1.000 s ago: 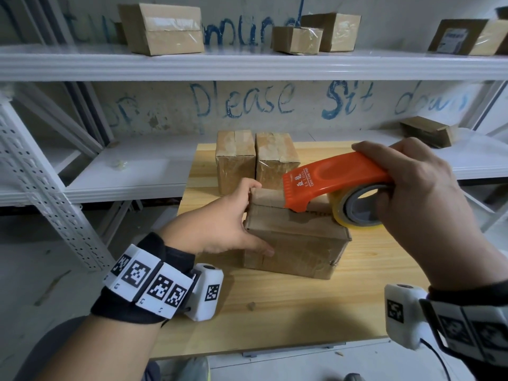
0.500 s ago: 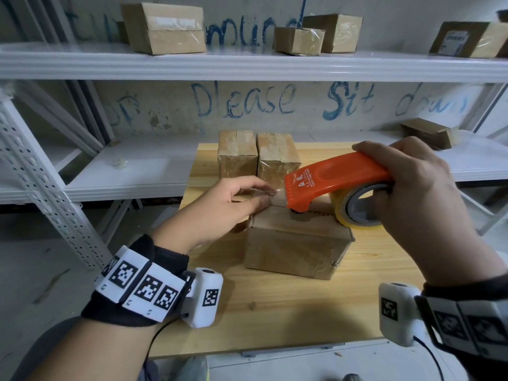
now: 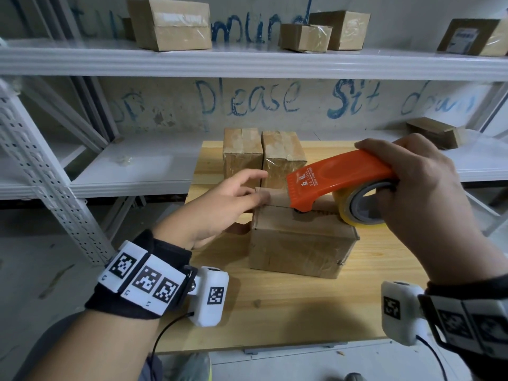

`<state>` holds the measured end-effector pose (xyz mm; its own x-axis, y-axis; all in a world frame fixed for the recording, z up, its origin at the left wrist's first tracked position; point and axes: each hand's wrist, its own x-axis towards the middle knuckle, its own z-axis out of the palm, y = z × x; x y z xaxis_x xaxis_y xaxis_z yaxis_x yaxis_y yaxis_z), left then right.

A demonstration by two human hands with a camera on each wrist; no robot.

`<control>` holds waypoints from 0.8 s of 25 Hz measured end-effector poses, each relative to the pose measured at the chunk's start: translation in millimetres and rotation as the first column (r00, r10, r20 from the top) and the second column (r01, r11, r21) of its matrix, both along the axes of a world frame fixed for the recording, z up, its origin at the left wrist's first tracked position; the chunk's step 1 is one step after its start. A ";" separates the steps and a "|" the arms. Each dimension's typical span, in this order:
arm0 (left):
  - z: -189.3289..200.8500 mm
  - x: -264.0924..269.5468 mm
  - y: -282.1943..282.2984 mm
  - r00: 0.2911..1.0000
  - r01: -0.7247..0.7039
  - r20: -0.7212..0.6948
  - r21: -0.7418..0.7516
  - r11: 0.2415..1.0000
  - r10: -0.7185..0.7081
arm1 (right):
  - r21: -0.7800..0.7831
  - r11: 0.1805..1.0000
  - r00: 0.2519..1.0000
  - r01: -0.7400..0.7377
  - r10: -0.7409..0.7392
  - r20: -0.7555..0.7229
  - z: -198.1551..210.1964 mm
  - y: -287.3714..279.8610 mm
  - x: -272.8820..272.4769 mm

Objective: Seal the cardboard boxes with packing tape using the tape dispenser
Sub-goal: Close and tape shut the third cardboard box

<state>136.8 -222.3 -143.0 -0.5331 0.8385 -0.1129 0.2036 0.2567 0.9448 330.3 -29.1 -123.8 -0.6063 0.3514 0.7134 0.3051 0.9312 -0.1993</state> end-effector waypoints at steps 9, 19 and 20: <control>-6.0 -4.8 2.3 0.992 0.006 0.123 -0.016 1.000 -0.004 | 0.016 1.000 1.000 -0.024 0.024 -0.001 -0.7 -0.3 -0.7; -8.0 -2.8 2.3 0.998 0.018 0.057 0.017 1.000 -0.019 | 0.044 0.999 1.000 -0.020 0.019 0.025 1.2 0.7 0.0; -8.7 -2.7 1.9 0.998 0.022 0.054 0.023 0.999 -0.023 | 0.047 0.999 0.999 -0.019 0.018 0.034 2.0 0.5 1.1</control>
